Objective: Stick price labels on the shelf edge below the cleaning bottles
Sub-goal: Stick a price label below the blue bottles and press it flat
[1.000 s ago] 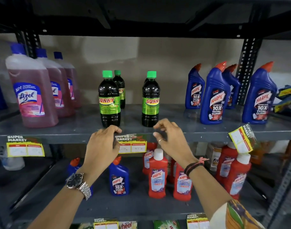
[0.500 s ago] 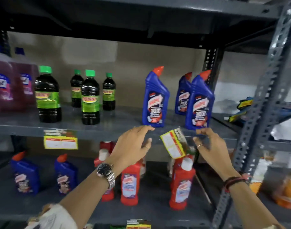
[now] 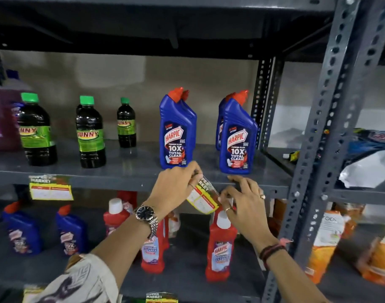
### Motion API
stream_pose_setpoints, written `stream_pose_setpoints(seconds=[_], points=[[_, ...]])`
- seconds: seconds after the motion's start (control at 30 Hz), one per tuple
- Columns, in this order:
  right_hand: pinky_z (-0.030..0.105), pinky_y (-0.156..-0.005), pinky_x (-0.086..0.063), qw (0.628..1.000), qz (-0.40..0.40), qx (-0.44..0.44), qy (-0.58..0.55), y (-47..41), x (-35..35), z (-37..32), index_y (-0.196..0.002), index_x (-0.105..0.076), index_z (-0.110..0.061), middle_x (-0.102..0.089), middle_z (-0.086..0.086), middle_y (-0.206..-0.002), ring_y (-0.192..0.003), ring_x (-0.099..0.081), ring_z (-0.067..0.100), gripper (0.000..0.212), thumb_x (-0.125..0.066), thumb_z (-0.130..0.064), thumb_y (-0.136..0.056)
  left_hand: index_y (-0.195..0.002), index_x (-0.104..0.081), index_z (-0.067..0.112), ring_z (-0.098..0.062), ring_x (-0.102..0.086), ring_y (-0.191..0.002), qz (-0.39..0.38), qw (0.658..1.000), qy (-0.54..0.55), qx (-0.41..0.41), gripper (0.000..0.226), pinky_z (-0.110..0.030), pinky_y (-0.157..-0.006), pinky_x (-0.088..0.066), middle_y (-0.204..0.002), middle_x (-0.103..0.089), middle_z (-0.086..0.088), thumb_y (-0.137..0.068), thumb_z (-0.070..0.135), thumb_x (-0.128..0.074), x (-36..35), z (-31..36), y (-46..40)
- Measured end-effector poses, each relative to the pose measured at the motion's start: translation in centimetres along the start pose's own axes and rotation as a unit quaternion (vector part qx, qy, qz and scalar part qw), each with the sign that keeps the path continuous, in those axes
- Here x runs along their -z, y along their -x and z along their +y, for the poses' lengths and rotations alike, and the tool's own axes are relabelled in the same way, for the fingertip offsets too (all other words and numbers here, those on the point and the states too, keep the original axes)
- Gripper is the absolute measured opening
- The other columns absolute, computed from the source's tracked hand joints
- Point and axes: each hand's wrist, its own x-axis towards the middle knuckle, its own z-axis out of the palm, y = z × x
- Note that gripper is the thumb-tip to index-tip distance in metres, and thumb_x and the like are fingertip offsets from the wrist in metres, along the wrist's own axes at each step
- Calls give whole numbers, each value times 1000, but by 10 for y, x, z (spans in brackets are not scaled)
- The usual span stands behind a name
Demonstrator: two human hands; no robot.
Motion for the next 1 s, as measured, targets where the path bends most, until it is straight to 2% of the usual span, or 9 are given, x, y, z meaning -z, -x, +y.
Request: stream_pose_setpoints(seconds=[0.1, 0.17, 0.3, 0.43, 0.53, 0.63, 0.77, 0.9, 1.0], points=[[36, -86, -40, 999, 16, 19, 27, -4, -1, 3, -95, -60, -18, -57, 4, -120, -106, -47, 23, 13, -56, -29, -89, -96, -50, 22, -15, -64, -63, -14, 1000, 24, 5, 15, -36, -55, -51, -78, -70, 5, -95, 37, -46, 0, -5, 3], [29, -80, -37, 1000, 27, 14, 7, -6, -1, 4, -98, -56, -17, -60, 4, -110, -97, -45, 17, 14, -51, -29, -92, -96, -51, 21, -12, -64, -68, -12, 998, 58, 19, 15, -34, -58, -53, -81, -70, 5, -95, 36, -48, -1, -7, 7], [27, -78, -33, 999, 42, -3, -34, -10, 2, 3, -96, -54, -17, -61, 3, -98, -91, -41, 10, 13, -50, -29, -92, -97, -54, 22, -8, -64, -83, -7, 993, 112, 42, 14, -31, -65, -56, -95, -71, 7, -93, 35, -52, -3, -9, 11], [26, -80, -33, 1000, 6, 12, -11, -7, 3, 6, -93, -59, -17, -61, 2, -105, -97, -47, 17, 13, -64, -26, -84, -90, -63, 23, -1, -59, -108, -33, 990, 129, 33, 5, -33, -84, -55, -122, -65, 8, -88, 27, -61, -6, -11, 21], [27, -84, -32, 1000, -14, 27, -2, -6, 4, 9, -87, -64, -18, -59, -1, -117, -102, -46, 18, 12, -68, -27, -80, -84, -66, 25, -3, -52, -119, -52, 993, 106, 14, 4, -32, -91, -51, -134, -57, 9, -84, 25, -62, -7, -11, 26], [26, -83, -32, 1000, -17, 22, 6, -8, 5, 10, -90, -64, -18, -59, -1, -115, -102, -45, 17, 14, -67, -28, -81, -83, -65, 24, -1, -52, -119, -32, 991, 125, 18, 2, -31, -92, -50, -127, -62, 8, -82, 23, -64, -8, -11, 26], [26, -78, -35, 1000, 3, -5, -3, -13, 3, 7, -97, -59, -15, -60, 1, -101, -95, -45, 16, 17, -63, -26, -84, -83, -62, 26, 4, -58, -107, 8, 989, 143, 43, 4, -22, -80, -53, -111, -70, 11, -81, 24, -65, -8, -6, 23], [30, -80, -41, 999, 18, -25, -17, -16, 3, 4, -94, -56, -16, -61, 2, -97, -94, -47, 16, 16, -62, -27, -85, -82, -61, 28, 8, -59, -99, 25, 987, 142, 75, 7, -5, -72, -42, -100, -72, 14, -80, 25, -67, -9, -1, 20], [31, -81, -43, 999, 23, -30, -27, -17, 2, 4, -94, -56, -16, -62, 2, -97, -96, -48, 15, 17, -63, -29, -85, -81, -62, 26, 5, -61, -98, 30, 987, 130, 88, 6, -5, -70, -41, -97, -72, 14, -79, 25, -68, -9, 2, 19]])
